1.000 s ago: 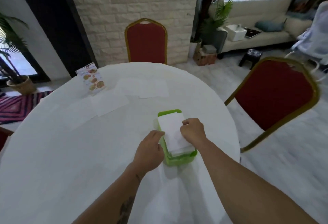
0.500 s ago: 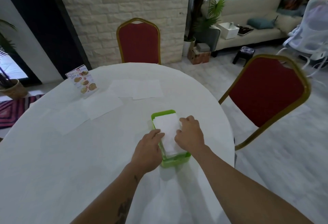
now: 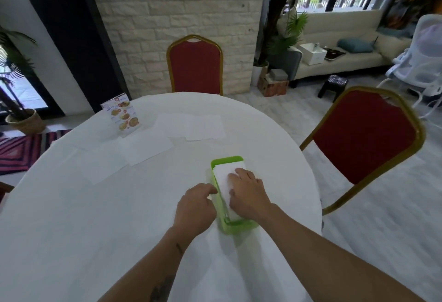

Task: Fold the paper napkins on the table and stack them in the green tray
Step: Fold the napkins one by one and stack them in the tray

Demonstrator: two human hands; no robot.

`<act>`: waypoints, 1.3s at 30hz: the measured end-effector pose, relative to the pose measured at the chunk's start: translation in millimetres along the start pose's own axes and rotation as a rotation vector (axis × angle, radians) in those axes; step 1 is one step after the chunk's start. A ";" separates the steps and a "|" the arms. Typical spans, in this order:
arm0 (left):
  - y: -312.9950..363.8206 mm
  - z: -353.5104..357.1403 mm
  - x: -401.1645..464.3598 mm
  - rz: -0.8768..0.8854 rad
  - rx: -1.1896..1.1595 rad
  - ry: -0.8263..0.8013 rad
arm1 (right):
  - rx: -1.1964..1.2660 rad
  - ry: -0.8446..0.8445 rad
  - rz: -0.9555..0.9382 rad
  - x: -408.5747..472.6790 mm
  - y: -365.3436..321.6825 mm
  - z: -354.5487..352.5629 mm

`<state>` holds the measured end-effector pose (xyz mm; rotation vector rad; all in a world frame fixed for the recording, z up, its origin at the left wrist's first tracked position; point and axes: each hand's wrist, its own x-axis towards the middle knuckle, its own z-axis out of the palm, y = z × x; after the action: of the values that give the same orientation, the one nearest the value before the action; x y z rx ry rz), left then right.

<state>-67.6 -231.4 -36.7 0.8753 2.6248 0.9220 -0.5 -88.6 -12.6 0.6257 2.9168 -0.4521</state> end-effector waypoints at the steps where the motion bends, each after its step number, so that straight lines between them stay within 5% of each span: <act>1: -5.4 -5.4 -1.4 -0.039 -0.046 0.054 | 0.043 0.012 -0.007 4.0 -8.6 -1.9; 19: -150.6 -117.6 -7.0 -0.578 -0.370 0.429 | 0.210 -0.236 -0.151 90.6 -157.0 21.6; 29: -241.5 -114.3 53.1 -0.644 -0.134 0.511 | 0.183 -0.298 -0.290 184.2 -202.4 87.3; 39: -290.2 -109.1 104.8 -0.676 0.208 0.460 | 0.216 -0.122 -0.344 219.6 -202.5 118.1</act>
<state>-327.8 -403.4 -135.8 -0.2555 3.0973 0.7212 -277.4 -218.2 -111.2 0.1062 2.8822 -0.8206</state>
